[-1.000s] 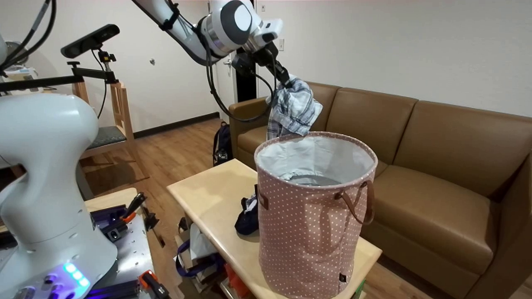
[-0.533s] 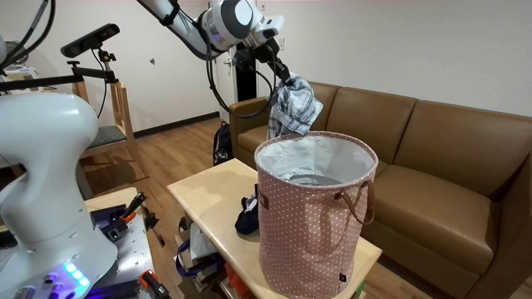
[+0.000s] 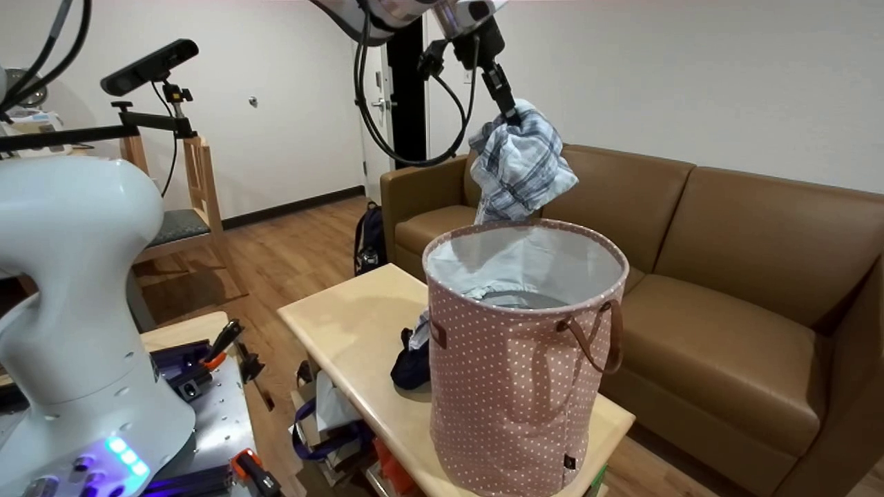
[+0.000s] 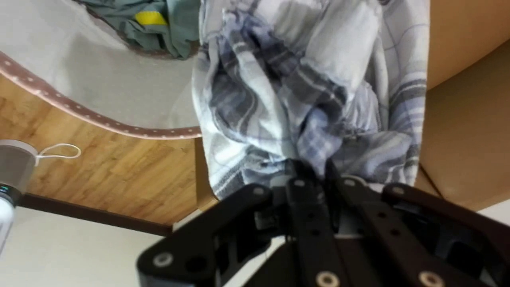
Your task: Put the pajama pants into the laundry bin
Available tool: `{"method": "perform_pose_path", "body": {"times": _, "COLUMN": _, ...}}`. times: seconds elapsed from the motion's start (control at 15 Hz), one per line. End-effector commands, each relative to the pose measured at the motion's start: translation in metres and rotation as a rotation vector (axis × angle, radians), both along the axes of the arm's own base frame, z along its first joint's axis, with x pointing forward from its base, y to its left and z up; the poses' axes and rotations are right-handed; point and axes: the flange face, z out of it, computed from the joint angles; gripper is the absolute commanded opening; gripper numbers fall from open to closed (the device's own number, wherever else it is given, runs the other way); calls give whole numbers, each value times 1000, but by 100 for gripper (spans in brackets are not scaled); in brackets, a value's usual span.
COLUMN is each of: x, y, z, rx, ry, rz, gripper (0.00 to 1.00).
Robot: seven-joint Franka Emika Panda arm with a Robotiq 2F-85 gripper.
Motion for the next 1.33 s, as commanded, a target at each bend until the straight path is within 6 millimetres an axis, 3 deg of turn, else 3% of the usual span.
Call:
{"method": "perform_pose_path", "body": {"times": 0.0, "x": -8, "y": -56, "z": 3, "rx": 97, "ry": 38, "rz": -130, "gripper": 6}}
{"method": "perform_pose_path", "body": {"times": 0.2, "x": -20, "y": -97, "z": 15, "rx": 197, "ry": -44, "rz": -255, "gripper": 6}}
{"method": "perform_pose_path", "body": {"times": 0.4, "x": -50, "y": -123, "z": 36, "rx": 253, "ry": -124, "rz": -383, "gripper": 6}}
{"method": "perform_pose_path", "body": {"times": 0.6, "x": -95, "y": -136, "z": 55, "rx": 280, "ry": -207, "rz": -525, "gripper": 6}}
{"method": "perform_pose_path", "body": {"times": 0.73, "x": -131, "y": -131, "z": 59, "rx": 287, "ry": -252, "rz": -591, "gripper": 6}}
{"method": "perform_pose_path", "body": {"times": 0.8, "x": -147, "y": -123, "z": 51, "rx": 258, "ry": -234, "rz": -593, "gripper": 6}}
{"method": "perform_pose_path", "body": {"times": 1.07, "x": -139, "y": -79, "z": -47, "rx": 263, "ry": -51, "rz": -435, "gripper": 7}}
{"method": "perform_pose_path", "body": {"times": 1.13, "x": -147, "y": -95, "z": -10, "rx": 266, "ry": -85, "rz": -497, "gripper": 10}}
{"method": "perform_pose_path", "body": {"times": 1.27, "x": -144, "y": -77, "z": -48, "rx": 266, "ry": -46, "rz": -455, "gripper": 10}}
